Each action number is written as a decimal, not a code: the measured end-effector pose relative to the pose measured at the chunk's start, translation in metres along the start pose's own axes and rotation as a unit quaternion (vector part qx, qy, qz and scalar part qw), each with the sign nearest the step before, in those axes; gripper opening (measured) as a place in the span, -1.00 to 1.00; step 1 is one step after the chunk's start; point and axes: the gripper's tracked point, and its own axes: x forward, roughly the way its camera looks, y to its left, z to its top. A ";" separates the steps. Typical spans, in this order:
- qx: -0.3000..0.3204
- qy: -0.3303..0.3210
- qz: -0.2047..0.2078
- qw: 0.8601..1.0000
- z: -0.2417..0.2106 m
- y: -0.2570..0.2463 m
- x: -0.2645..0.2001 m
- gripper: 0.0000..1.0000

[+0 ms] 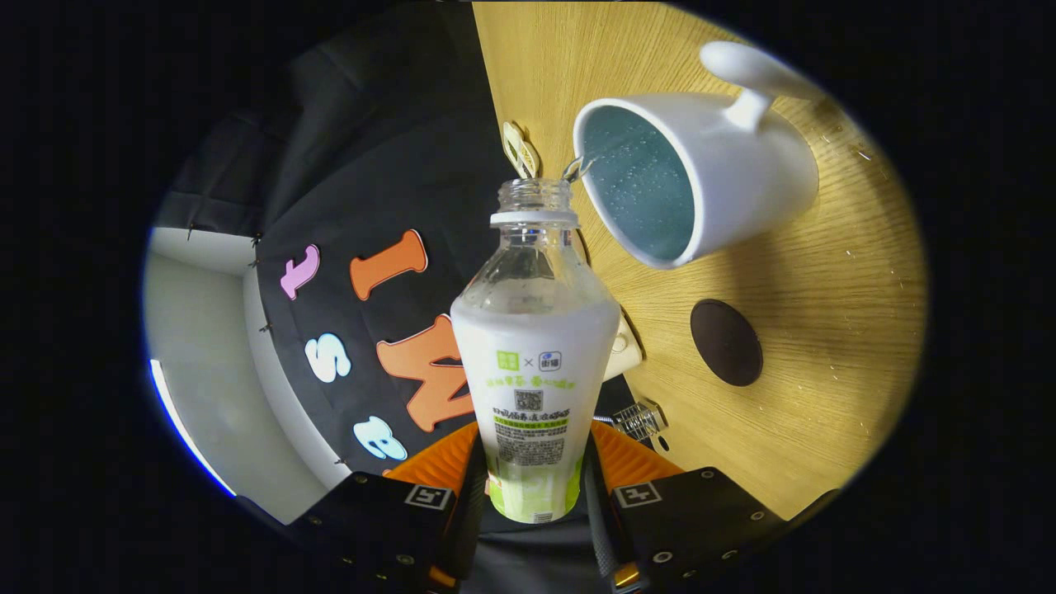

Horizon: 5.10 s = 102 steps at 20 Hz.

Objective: Take the bottle from table, then pour the juice into the cup, finally place the bottle on the coaster

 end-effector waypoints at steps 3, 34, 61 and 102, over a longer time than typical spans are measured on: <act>0.004 0.001 0.000 1.000 0.000 0.003 0.000 0.13; 0.098 0.001 0.040 0.994 -0.010 0.022 0.003 0.13; 0.138 0.003 0.056 0.989 -0.017 0.017 0.010 0.13; -0.874 0.044 -0.069 0.480 -0.023 -0.085 0.090 0.16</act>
